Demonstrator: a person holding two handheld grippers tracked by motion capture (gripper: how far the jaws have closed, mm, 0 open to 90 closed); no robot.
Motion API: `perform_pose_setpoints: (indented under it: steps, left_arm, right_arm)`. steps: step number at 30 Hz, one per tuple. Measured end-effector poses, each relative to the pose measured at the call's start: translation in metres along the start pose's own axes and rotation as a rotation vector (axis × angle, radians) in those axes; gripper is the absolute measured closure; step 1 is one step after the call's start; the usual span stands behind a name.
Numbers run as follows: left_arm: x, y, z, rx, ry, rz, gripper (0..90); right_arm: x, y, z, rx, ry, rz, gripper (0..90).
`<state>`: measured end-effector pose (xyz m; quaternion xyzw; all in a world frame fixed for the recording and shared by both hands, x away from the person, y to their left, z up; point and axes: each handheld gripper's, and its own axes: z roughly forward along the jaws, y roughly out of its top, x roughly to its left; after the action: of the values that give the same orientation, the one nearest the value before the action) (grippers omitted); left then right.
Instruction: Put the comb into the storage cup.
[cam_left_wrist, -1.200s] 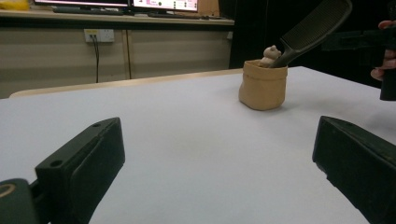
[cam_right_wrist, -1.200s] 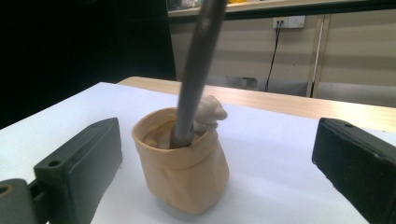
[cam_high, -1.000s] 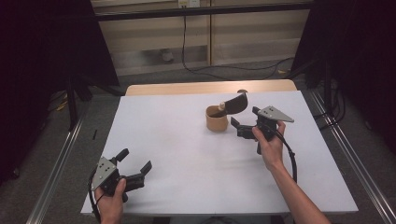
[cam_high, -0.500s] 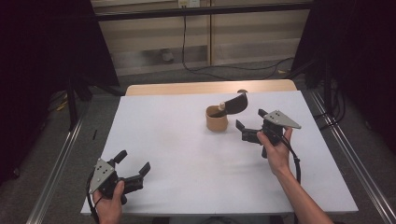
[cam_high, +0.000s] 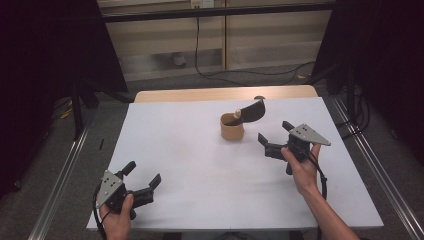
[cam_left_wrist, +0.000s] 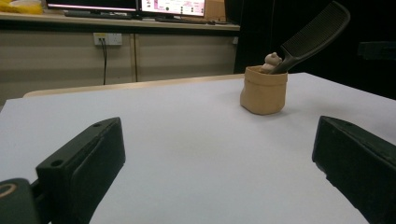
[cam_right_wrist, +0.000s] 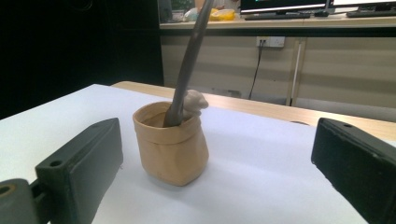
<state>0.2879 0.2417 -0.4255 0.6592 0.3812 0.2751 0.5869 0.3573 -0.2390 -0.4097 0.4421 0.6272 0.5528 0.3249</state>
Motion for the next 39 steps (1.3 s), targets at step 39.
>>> perform_pose_setpoints:
  steps: [39]
  left_arm:
    - [-0.008, 0.001, -0.002, 0.005, -0.012, 0.006, 2.6]
  right_arm:
    - [-0.001, -0.015, -0.075, -0.048, -0.065, -0.021, 0.5]
